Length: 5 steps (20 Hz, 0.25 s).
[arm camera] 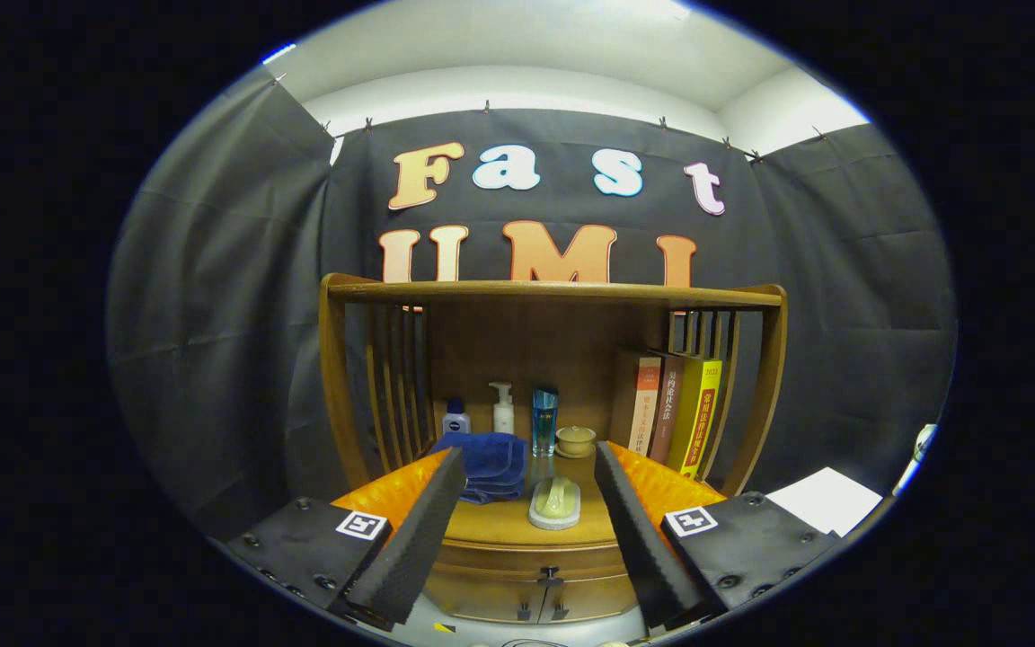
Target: Pull open the drawer, take out the items inside it, and place them on the countertop above the cabinet.
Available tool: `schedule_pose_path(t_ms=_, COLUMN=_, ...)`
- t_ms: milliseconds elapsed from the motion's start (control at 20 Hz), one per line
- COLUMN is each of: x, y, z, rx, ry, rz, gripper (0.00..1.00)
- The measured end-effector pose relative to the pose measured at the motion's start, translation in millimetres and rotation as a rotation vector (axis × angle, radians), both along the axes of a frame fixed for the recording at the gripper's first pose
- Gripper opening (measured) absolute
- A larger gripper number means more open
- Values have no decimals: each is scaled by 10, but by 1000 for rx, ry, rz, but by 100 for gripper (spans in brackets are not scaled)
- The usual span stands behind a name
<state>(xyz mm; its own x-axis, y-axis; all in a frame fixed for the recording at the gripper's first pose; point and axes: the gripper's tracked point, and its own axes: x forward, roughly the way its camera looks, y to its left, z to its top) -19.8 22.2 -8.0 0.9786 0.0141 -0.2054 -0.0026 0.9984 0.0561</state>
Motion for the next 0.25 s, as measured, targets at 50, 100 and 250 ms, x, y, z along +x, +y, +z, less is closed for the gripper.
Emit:
schedule_pose_path(t_ms=50, x=14, y=5, z=7, rx=-3, ry=1, rz=1, gripper=97)
schedule_pose_path(t_ms=100, x=18, y=5, z=-12, rx=-6, ry=2, rz=0, gripper=97)
schedule_pose_path(t_ms=250, x=6, y=28, z=-46, rx=-5, ry=9, rz=4, gripper=97)
